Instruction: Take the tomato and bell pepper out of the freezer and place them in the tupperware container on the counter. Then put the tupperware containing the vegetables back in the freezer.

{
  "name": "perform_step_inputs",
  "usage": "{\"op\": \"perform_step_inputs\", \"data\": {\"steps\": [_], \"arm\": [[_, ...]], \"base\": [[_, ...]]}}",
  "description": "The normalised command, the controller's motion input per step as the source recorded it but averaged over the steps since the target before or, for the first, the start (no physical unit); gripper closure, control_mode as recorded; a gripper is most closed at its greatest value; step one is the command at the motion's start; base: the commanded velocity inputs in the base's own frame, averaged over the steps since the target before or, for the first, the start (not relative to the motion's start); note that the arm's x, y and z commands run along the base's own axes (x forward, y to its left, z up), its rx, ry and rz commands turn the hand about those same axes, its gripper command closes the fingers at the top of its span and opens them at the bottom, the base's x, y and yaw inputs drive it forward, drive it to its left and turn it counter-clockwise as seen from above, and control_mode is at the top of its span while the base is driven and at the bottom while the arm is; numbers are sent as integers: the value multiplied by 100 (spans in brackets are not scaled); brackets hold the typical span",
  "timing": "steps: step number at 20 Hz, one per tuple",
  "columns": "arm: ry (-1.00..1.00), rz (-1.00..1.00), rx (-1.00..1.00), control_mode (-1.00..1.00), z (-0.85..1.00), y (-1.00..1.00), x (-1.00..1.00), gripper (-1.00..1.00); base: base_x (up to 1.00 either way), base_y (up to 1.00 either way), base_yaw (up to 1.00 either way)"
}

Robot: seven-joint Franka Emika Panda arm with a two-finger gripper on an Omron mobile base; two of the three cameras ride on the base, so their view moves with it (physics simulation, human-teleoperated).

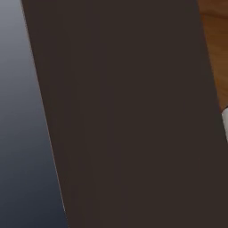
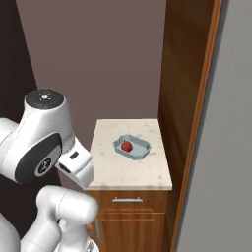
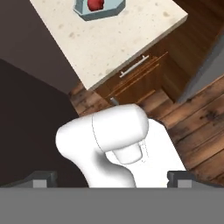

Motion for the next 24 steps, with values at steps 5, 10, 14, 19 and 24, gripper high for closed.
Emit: {"op": "perform_step_inputs", "data": {"steps": [5,10,14,19,24], "arm": [[0,0,0,100,0,0,0,-100],[0,0,0,100,0,0,0,-100],[0,0,0,100,0,0,0,-100],[0,0,0,100,0,0,0,-100],[0,0,0,100,0,0,0,-100]], "base": [[-96,22,0],[-100,1,0],[-53,-42,2],[-3,-83,21],[13,-91,35]]}}
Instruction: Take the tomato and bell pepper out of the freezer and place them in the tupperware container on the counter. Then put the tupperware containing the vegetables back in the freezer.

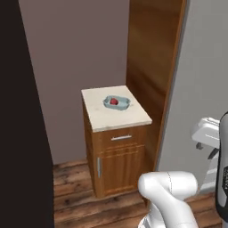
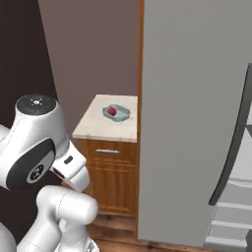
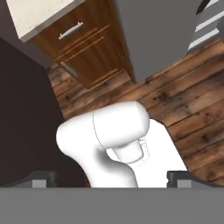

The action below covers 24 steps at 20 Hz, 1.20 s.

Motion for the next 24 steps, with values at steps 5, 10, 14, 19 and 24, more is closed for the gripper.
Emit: {"op": "perform_step_inputs", "data": {"steps": [5,10,14,19,24], "arm": [[0,0,0,100,0,0,0,-100],[0,0,0,100,0,0,0,-100],[0,0,0,100,0,0,0,-100],[0,0,0,100,0,0,0,-100],[0,0,0,100,0,0,0,-100]], "base": [[10,-91,40],[-1,-80,39],[-18,-77,30],[-9,-69,20],[-1,-56,6]]}}
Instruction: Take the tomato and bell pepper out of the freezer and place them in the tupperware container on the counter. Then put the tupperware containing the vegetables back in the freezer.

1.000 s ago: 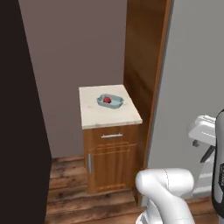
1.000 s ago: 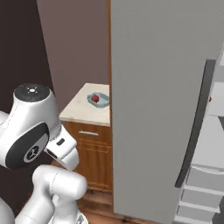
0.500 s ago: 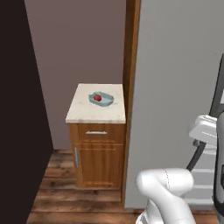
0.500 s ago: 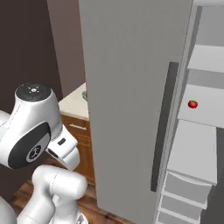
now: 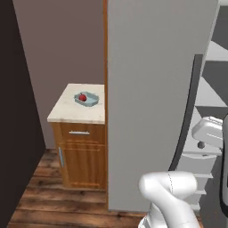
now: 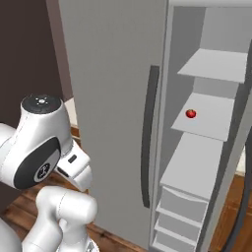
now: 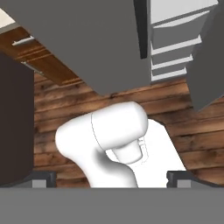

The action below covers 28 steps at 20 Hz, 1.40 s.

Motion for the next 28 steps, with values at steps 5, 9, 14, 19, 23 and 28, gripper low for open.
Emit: {"op": "perform_step_inputs", "data": {"steps": [5,9,14,19,23,28], "arm": [[0,0,0,100,0,0,0,-100],[0,0,0,100,0,0,0,-100],[0,0,0,100,0,0,0,-100],[0,0,0,100,0,0,0,-100],[0,0,0,100,0,0,0,-100],[0,0,0,100,0,0,0,-100]], "base": [[2,-39,0],[10,-31,0],[6,-43,-9],[14,-47,-14],[38,-23,-20],[63,-12,-23]]}}
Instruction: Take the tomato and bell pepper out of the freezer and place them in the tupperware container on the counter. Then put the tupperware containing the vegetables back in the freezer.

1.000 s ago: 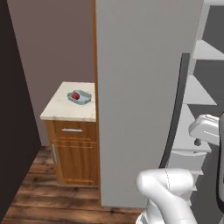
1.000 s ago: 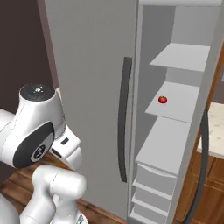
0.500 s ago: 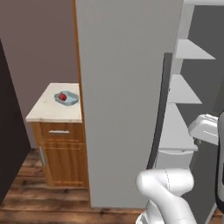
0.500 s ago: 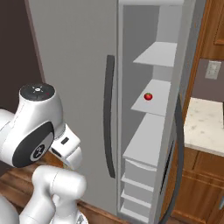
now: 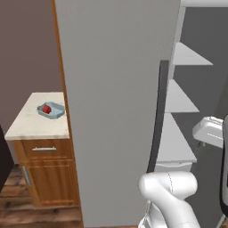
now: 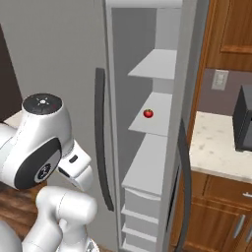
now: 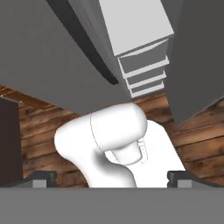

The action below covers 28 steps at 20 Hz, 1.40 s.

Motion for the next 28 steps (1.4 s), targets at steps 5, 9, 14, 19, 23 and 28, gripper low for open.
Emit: {"op": "perform_step_inputs", "data": {"steps": [5,9,14,19,23,28], "arm": [[0,0,0,100,0,0,0,-100],[0,0,0,100,0,0,0,-100],[0,0,0,100,0,0,0,-100],[0,0,0,100,0,0,0,-100],[0,0,0,100,0,0,0,-100],[-2,-5,-8,-100,0,-3,9,-100]], "base": [[62,-20,-25],[23,-29,-21],[0,-30,-17],[2,-30,-17],[21,-10,-15],[14,-1,-8]]}}
